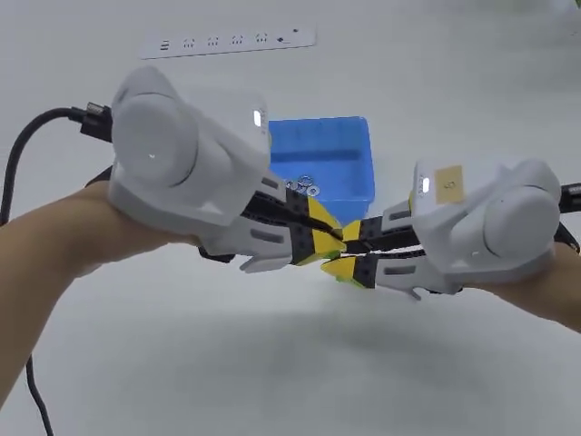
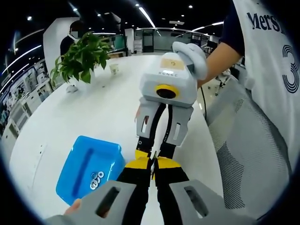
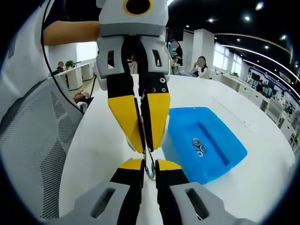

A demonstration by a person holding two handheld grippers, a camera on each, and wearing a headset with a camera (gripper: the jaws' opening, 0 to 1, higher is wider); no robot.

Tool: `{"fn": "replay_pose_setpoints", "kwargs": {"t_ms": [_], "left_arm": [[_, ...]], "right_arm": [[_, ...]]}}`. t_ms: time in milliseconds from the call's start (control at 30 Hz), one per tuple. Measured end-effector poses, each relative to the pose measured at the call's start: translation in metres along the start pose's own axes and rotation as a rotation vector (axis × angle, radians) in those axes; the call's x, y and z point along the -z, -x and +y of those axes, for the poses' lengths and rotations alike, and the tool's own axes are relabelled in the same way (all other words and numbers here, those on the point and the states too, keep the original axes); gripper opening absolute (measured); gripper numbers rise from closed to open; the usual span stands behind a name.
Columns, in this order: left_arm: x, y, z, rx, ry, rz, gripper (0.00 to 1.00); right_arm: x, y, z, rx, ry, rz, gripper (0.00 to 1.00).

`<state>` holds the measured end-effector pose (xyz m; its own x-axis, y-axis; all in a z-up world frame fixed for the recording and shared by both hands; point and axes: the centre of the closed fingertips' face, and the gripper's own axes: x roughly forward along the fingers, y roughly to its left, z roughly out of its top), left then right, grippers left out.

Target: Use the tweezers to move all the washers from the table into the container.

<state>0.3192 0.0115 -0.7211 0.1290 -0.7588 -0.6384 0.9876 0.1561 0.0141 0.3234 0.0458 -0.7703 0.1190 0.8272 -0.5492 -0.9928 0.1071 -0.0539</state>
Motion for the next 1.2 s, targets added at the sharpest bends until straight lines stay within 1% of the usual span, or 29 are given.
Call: {"fn": "replay_pose_setpoints", "kwargs": {"t_ms": [100,167,267,367,533,733,833,1033,1200], "left_arm": [[-0.004,0.006,0.001,-0.014,0.0,-0.013,0.07],[-0.007,0.011,0.001,-0.021,0.006,-0.021,0.07],[-0.009,0.017,0.0,-0.022,0.005,-0.02,0.07],[-0.01,0.024,0.002,-0.034,-0.001,-0.016,0.07],[-0.016,0.036,0.004,-0.065,0.004,-0.036,0.07],[-0.025,0.049,0.007,-0.094,-0.012,-0.061,0.07],[-0.03,0.054,0.01,-0.108,-0.013,-0.075,0.07],[-0.038,0.062,0.017,-0.128,-0.024,-0.083,0.06],[-0.043,0.069,0.027,-0.15,-0.034,-0.096,0.07]], "right_arm": [[-0.006,0.003,-0.001,0.006,-0.004,-0.009,0.1],[-0.011,0.005,-0.001,0.009,0.012,-0.013,0.1],[-0.018,0.005,0.001,0.005,0.031,-0.018,0.1],[-0.025,0.004,-0.001,0.012,0.019,-0.036,0.1],[-0.038,0.006,-0.002,0.017,0.008,-0.061,0.1],[-0.053,0.011,-0.005,0.029,0.035,-0.071,0.1],[-0.06,0.013,-0.008,0.04,0.04,-0.079,0.1],[-0.072,0.017,-0.015,0.062,0.066,-0.083,0.1],[-0.081,0.019,-0.024,0.075,0.086,-0.089,0.1]]}}
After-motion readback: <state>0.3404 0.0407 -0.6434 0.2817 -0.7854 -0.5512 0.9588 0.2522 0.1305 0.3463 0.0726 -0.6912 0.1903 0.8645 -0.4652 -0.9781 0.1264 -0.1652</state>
